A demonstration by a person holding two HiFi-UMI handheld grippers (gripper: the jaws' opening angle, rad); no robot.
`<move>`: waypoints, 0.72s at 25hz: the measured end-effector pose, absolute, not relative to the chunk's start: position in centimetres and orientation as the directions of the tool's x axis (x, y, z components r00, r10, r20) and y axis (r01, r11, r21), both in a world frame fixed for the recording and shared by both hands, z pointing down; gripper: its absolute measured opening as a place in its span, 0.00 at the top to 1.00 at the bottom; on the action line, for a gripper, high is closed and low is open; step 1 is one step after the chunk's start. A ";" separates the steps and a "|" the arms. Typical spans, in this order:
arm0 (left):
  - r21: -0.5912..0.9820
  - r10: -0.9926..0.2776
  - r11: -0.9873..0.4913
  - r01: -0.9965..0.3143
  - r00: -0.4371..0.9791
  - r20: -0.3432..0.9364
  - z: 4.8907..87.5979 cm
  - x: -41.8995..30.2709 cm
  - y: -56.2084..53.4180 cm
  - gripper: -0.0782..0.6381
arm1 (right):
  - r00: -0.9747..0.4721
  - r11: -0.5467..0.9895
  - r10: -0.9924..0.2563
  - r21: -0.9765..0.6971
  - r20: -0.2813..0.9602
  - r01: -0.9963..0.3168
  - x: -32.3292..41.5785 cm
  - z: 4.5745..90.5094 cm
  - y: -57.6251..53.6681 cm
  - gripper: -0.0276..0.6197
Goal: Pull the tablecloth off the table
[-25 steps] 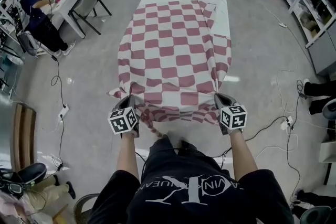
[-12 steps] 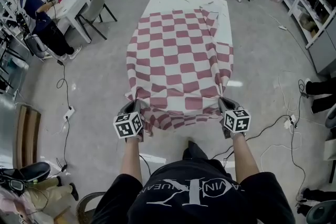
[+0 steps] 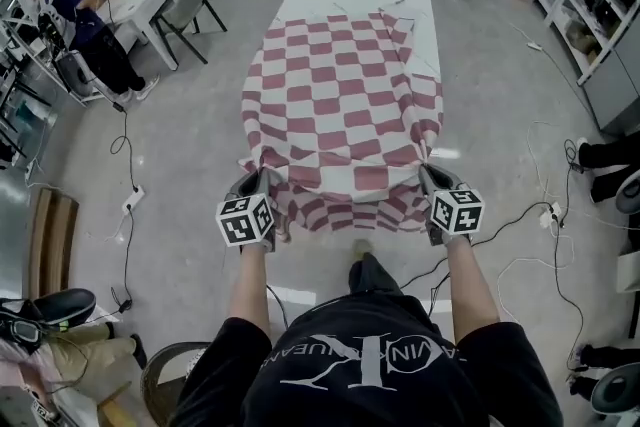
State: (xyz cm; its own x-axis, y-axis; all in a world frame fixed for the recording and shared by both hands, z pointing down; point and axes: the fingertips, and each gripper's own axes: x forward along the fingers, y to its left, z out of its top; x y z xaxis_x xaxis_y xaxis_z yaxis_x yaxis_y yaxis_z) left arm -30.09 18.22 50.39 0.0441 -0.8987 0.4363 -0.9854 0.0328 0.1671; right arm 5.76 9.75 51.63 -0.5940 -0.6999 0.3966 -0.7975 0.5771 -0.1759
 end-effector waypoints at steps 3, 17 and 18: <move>0.147 -0.907 0.010 -0.989 0.053 0.417 49.1 -29.6 19.5 0.87 | -0.600 0.574 -0.711 -0.191 0.366 -0.796 6.2 50.3 11.5 0.93; 0.136 -0.931 -0.013 -0.991 0.061 0.359 45.8 -27.0 25.5 0.87 | -0.600 0.572 -0.743 -0.182 0.296 -0.800 8.3 45.5 18.2 0.93; 0.134 -0.933 -0.013 -0.991 0.060 0.354 45.5 -26.7 25.7 0.87 | -0.602 0.575 -0.743 -0.181 0.293 -0.798 8.6 45.2 18.5 0.93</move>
State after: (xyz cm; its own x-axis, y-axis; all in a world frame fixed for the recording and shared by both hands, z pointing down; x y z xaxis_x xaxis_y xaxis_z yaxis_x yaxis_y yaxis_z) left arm -26.72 25.72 45.51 0.0599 -0.9333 0.3539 -0.9909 -0.0127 0.1343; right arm 8.61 18.45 45.22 -0.6019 -0.7430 0.2928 -0.7978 0.5752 -0.1805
